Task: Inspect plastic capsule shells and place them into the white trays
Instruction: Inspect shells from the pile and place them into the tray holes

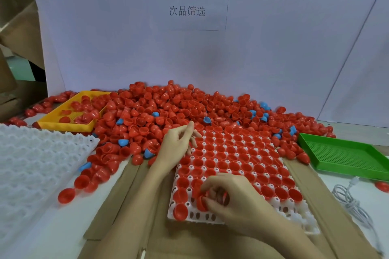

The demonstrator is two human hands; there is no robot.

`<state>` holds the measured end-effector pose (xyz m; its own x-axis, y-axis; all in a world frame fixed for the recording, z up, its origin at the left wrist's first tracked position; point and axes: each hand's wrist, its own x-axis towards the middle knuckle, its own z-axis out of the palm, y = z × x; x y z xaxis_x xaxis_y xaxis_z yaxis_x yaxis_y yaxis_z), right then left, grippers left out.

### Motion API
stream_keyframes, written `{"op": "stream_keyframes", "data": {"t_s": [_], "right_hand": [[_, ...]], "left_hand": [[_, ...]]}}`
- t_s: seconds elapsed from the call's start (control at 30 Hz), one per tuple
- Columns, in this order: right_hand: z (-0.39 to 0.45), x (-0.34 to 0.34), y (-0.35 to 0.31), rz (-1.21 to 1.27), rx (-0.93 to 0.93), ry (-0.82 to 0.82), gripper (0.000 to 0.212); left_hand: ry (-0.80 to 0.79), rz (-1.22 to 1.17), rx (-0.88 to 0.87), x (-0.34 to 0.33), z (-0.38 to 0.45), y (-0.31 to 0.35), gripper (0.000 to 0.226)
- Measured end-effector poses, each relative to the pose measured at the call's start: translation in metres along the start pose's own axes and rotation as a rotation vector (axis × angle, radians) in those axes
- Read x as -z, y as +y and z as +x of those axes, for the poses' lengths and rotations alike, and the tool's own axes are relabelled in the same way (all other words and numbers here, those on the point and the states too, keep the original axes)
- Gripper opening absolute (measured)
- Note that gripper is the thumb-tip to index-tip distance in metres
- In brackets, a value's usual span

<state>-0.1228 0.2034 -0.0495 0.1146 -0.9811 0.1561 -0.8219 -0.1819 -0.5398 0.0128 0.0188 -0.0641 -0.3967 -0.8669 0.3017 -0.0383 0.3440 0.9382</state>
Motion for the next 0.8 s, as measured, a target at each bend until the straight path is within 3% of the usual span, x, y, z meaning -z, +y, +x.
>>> {"op": "stream_keyframes", "data": {"t_s": [0.2,0.47,0.57,0.67,0.8], "right_hand": [[0.003,0.004,-0.012,-0.067,0.036,-0.065,0.019],[0.008,0.001,-0.015,-0.083,0.038,-0.121,0.01],[0.01,0.004,-0.016,-0.057,0.055,-0.055,0.011],[0.014,0.0,-0.022,0.009,0.119,0.042,0.014],[0.022,-0.019,-0.026,-0.034,0.241,-0.056,0.024]], "left_hand": [[0.028,0.02,-0.088,-0.002,-0.003,0.001,0.047],[0.047,0.036,-0.119,-0.001,-0.003,0.002,0.049],[0.043,0.037,-0.119,-0.001,-0.003,0.003,0.049],[0.046,0.026,-0.112,0.0,-0.002,0.004,0.05],[0.079,0.057,-0.109,0.001,-0.002,0.002,0.051]]}}
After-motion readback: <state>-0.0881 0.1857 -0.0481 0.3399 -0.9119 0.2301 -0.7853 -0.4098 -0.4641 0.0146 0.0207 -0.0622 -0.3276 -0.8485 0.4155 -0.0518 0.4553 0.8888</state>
